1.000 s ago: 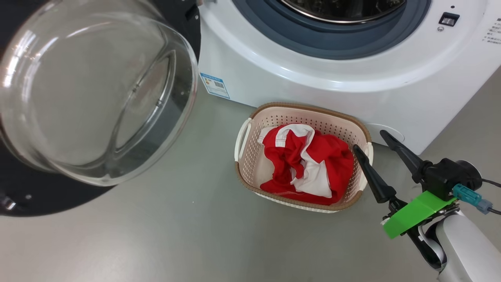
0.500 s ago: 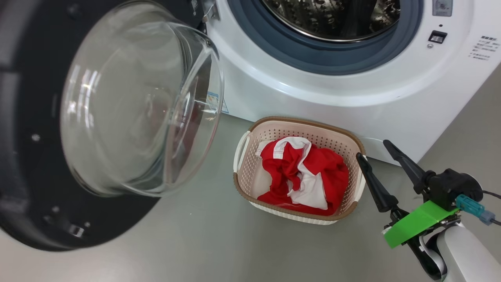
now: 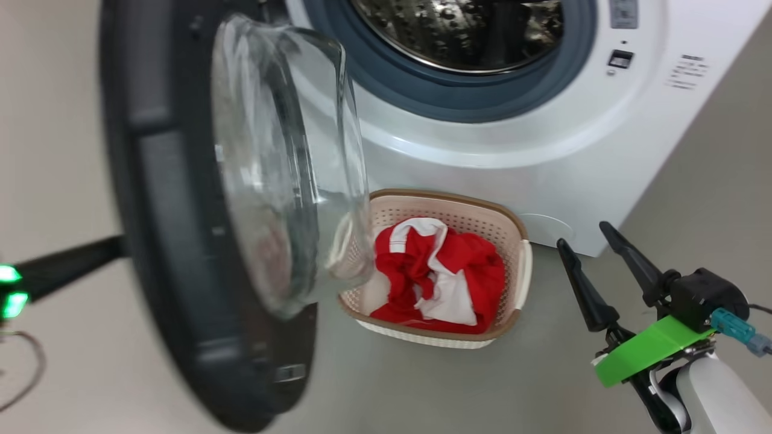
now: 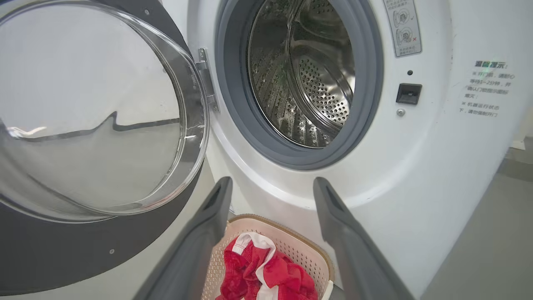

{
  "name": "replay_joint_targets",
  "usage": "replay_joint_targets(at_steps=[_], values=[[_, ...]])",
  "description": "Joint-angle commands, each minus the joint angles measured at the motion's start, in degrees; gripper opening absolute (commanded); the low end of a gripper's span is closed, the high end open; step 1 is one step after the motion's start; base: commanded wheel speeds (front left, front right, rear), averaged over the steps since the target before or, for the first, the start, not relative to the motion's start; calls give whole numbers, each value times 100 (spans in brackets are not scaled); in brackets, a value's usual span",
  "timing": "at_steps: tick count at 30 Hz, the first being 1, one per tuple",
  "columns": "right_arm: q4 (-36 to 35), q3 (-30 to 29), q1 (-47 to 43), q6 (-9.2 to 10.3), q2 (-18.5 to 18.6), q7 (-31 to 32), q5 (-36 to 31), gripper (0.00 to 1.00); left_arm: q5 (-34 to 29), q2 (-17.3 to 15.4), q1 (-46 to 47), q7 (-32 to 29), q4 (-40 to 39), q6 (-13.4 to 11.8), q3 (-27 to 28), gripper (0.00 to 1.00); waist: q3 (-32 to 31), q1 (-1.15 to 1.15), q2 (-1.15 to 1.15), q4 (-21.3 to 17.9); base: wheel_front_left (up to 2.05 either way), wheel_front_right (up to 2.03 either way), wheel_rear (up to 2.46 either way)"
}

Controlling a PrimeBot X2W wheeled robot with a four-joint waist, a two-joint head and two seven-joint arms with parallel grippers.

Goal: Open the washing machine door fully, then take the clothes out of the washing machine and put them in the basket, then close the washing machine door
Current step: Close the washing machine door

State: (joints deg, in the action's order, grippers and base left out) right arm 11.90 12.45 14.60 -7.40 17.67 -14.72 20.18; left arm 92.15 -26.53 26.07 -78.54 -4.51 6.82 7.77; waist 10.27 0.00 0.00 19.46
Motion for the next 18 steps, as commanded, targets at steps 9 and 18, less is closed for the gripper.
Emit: replay_joint_targets(at_steps=[9,18], values=[[-215,-34,-75,-9,-129,-28,-100,100,-164,457,679,216,-531,67,-427,0,116,0,0,-591,0,0,0],[-322,-208,75,-9,-323,-28,-159,100,-608,1046,1527,595,-121,67,-1004,0,422,0,0,-1257,0,0,0]])
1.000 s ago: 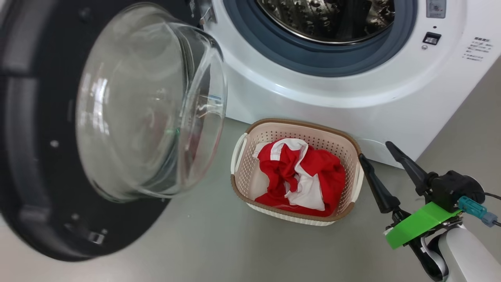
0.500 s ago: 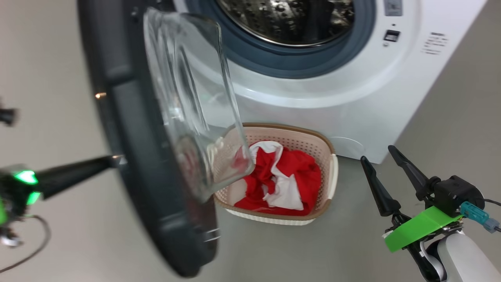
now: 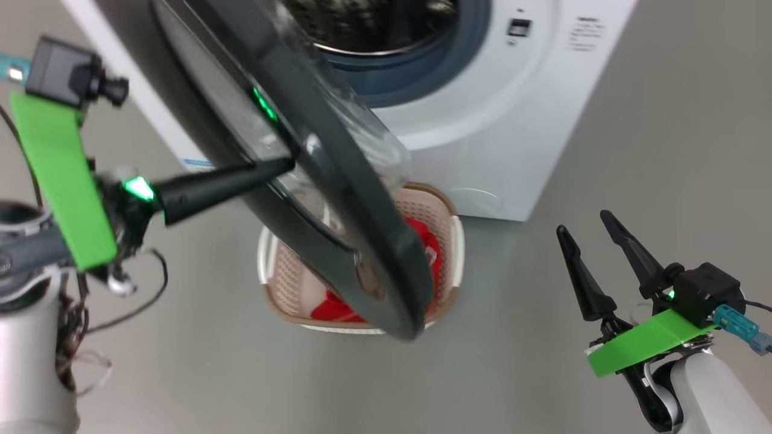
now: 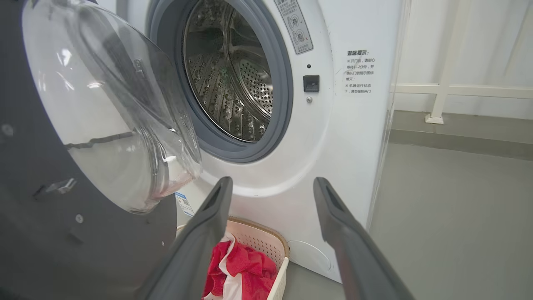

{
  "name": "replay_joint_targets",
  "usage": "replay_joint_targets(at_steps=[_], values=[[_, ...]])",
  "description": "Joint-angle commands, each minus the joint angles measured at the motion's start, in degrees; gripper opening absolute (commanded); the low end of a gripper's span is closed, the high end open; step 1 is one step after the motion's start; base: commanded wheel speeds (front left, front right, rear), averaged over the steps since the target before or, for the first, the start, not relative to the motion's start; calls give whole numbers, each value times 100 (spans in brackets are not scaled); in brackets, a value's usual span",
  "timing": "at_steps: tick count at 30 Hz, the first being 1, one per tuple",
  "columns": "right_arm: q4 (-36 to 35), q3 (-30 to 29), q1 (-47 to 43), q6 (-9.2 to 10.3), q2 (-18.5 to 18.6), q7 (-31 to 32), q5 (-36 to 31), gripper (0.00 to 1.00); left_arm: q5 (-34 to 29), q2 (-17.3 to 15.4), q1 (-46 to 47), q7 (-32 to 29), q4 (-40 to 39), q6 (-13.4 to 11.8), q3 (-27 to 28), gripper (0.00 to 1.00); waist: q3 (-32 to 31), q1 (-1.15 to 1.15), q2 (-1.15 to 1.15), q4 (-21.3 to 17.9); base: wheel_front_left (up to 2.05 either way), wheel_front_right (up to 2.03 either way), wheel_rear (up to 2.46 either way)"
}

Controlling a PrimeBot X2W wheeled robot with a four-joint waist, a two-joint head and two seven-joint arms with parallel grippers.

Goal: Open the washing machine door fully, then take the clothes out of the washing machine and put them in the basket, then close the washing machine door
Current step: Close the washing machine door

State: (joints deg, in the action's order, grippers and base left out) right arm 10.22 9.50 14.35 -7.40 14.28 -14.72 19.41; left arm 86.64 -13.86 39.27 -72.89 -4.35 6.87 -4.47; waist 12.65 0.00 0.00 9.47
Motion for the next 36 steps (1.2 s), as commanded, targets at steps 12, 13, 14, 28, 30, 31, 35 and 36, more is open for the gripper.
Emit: replay_joint_targets(at_steps=[12,13,14,28,30,31,35,36], values=[[-262,-104,320,-9,-326,-28,-146,100,-715,-9,1291,988,744,61,0,0,680,0,0,-1199,0,0,0],[-268,-104,341,-9,-347,-28,-150,100,-757,-25,1383,1077,817,61,-6,0,704,0,0,-1256,0,0,0],[-273,-102,363,-9,-365,-28,-152,100,-804,-43,1478,1183,895,61,-5,0,730,0,0,-1310,0,0,0],[-294,-129,456,-9,-538,-28,-169,100,-927,-441,2200,2096,1796,61,-360,0,848,0,0,-1699,0,0,0],[-289,-155,433,-9,-530,-28,-174,100,-853,-498,2172,2167,1817,61,-439,0,824,0,0,-1677,0,0,0],[-284,-163,421,-9,-520,-28,-177,100,-801,-513,2154,2207,1823,61,-466,0,809,0,0,-1657,0,0,0],[-259,-153,410,-9,-465,-28,-188,100,-614,-573,2062,2357,1781,61,-566,0,734,0,0,-1544,0,0,0],[-256,-139,413,-9,-452,-28,-189,100,-578,-596,2026,2401,1753,61,-583,0,715,0,0,-1520,0,0,0]])
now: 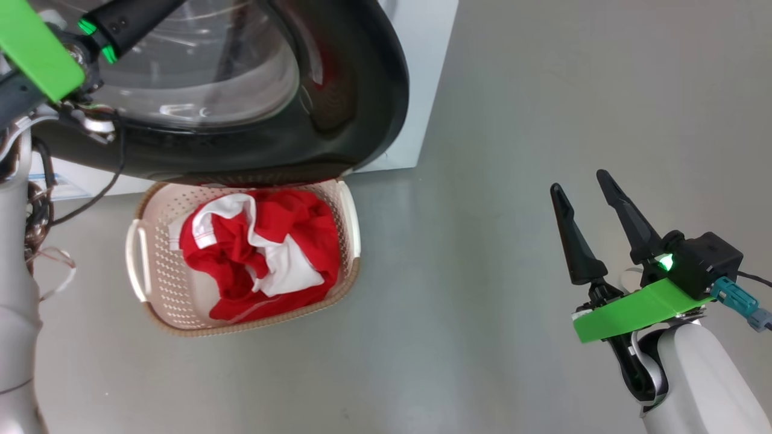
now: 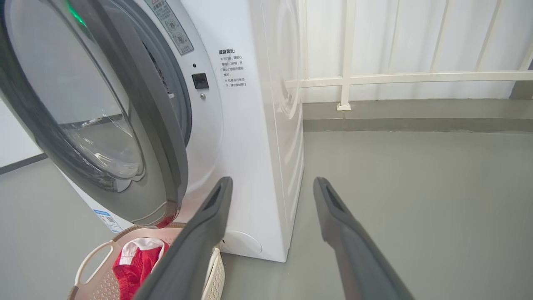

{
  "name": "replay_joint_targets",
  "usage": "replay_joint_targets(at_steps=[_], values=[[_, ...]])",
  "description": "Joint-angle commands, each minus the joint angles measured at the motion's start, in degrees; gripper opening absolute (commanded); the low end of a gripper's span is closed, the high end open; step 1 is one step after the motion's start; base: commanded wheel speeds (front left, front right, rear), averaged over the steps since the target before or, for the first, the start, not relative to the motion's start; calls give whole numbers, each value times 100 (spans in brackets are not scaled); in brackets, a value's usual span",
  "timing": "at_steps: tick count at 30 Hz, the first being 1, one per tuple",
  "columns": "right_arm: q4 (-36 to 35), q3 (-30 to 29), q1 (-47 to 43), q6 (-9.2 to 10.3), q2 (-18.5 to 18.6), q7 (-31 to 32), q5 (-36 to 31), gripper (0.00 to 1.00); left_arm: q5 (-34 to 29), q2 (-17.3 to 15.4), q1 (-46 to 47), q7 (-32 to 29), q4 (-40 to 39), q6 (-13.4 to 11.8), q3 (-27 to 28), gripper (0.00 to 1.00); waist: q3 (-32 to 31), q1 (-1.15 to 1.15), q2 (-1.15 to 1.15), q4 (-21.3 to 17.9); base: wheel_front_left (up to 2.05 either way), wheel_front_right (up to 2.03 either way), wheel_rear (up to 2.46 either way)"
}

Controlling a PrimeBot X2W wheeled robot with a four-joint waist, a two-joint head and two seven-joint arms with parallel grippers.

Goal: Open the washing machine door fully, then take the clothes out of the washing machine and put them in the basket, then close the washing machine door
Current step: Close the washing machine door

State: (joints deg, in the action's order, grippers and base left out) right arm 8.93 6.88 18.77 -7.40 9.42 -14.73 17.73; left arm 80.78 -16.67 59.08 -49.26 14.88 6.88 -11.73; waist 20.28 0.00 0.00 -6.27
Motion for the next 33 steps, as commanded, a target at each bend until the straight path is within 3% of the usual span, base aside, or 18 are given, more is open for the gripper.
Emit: replay_joint_targets(at_steps=[1,7,9,12,13,14,33], values=[[-122,129,-30,-9,46,-27,-22,100,17,-341,6,120,-209,60,131,0,-70,0,0,83,0,0,0],[-98,138,-84,-9,136,-27,-17,100,90,-503,-454,588,-480,60,24,0,-243,0,0,263,0,0,0],[-87,137,-126,-9,168,-27,-12,100,110,-571,-695,750,-599,60,-32,14,-312,0,0,326,0,0,0],[-77,144,-192,-9,213,-27,-6,100,167,-677,-1067,1014,-787,60,-67,44,-400,0,0,414,0,0,0],[-75,143,-215,-9,233,-27,-4,100,175,-717,-1189,1113,-842,60,-72,68,-427,0,0,449,0,0,0],[-76,133,-238,-9,251,-27,-1,100,179,-751,-1306,1213,-886,60,-80,100,-446,0,0,487,0,0,0],[-107,1,-631,-9,444,-27,44,100,129,-1379,-3685,3601,-1131,60,-292,100,-684,0,0,746,0,0,0]])
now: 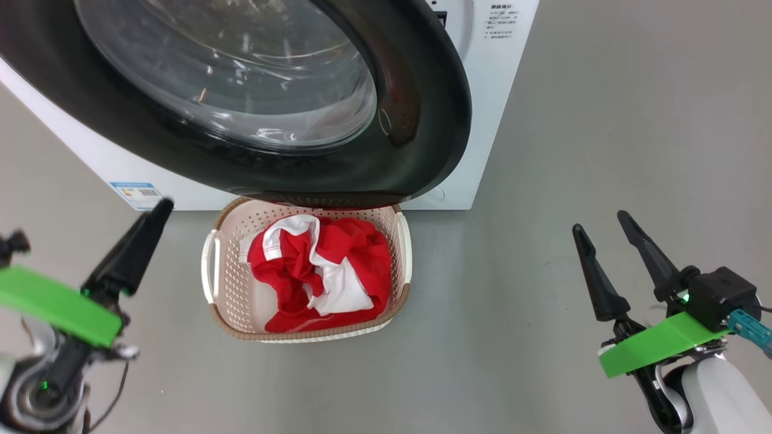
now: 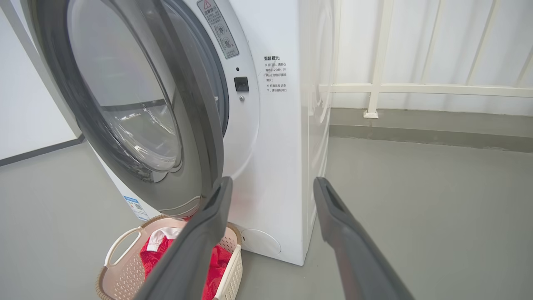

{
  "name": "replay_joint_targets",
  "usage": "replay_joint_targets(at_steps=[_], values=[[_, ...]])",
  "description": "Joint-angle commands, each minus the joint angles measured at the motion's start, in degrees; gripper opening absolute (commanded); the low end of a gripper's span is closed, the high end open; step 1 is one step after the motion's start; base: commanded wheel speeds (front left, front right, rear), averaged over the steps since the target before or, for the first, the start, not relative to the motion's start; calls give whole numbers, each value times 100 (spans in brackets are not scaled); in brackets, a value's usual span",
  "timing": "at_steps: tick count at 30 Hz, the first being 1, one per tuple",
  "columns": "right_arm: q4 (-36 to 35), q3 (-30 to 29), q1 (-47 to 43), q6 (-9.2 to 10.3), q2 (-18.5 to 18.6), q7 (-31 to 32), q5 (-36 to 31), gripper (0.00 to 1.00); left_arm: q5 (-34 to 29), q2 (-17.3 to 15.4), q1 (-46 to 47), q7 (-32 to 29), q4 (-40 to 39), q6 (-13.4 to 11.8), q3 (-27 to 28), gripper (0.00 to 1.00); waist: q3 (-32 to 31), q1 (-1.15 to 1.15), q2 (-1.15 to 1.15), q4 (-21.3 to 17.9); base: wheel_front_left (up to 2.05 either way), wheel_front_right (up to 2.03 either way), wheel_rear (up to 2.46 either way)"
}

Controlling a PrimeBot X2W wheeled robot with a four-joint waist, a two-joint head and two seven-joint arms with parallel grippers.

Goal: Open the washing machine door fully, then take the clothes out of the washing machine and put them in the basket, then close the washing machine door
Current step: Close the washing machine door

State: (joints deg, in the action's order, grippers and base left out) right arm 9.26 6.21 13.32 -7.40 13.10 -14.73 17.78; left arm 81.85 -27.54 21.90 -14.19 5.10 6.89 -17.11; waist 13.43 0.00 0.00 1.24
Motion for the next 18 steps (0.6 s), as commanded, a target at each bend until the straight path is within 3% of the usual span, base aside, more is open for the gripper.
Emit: replay_joint_targets(at_steps=[1,9,18], values=[[-144,47,-107,-9,86,-27,40,100,38,-309,-92,230,-154,59,249,100,2,0,0,-7,0,0,0],[-144,-45,-270,-9,111,-27,46,100,-117,-516,-863,1168,76,59,111,100,-103,0,0,-160,0,0,0],[-135,-173,-551,-9,120,-27,71,100,-706,-709,-1384,2503,645,59,-385,100,-263,0,0,-437,0,0,0]])
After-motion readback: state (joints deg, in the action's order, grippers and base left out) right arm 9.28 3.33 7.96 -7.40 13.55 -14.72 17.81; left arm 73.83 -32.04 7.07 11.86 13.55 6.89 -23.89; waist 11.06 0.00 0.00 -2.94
